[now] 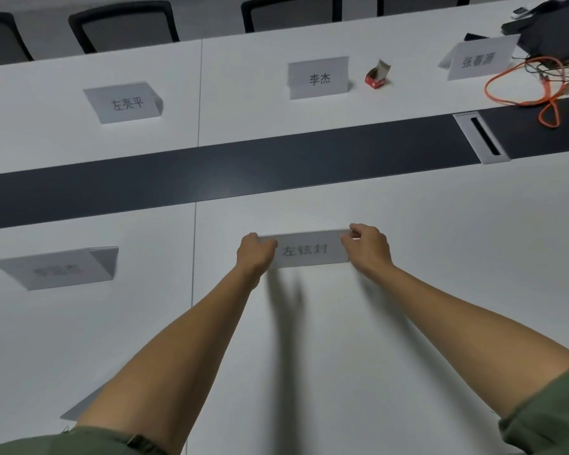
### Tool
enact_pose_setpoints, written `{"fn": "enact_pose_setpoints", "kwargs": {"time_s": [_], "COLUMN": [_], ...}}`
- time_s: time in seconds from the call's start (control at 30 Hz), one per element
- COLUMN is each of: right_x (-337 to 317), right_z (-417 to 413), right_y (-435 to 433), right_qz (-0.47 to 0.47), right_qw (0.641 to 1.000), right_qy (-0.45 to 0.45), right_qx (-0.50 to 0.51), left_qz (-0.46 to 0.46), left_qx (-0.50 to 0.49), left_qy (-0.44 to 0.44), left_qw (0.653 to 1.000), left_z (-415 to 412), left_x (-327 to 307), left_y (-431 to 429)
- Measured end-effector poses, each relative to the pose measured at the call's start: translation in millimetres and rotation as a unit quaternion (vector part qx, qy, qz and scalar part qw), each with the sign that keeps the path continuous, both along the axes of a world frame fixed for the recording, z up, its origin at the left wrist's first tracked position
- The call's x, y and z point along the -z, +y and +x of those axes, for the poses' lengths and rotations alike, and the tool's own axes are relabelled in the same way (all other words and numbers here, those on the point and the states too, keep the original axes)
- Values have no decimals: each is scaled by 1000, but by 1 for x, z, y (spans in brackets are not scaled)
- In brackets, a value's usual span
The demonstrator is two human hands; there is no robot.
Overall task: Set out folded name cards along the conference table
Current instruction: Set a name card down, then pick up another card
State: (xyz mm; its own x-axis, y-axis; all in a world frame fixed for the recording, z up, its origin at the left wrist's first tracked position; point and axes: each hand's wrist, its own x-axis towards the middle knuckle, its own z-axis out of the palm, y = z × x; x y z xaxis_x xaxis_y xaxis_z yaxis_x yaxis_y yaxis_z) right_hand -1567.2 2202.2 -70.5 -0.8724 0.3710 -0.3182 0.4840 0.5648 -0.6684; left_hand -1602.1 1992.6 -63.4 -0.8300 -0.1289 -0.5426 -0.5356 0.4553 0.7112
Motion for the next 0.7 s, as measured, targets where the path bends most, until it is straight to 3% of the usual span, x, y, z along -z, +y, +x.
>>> {"fn": "enact_pose_setpoints", "kwargs": {"time_s": [0.7], "right_x": [-8], "right_z": [7], "right_y": [37], "right_qz": [43], "right_qw": [998], "right_qy": [-20], "right_qx": [44], "left_qz": [69], "left_qx": [48], "left_qy": [-26], "left_qw": [996], "left_z": [16], "left_x": [1], "left_y": [38]}}
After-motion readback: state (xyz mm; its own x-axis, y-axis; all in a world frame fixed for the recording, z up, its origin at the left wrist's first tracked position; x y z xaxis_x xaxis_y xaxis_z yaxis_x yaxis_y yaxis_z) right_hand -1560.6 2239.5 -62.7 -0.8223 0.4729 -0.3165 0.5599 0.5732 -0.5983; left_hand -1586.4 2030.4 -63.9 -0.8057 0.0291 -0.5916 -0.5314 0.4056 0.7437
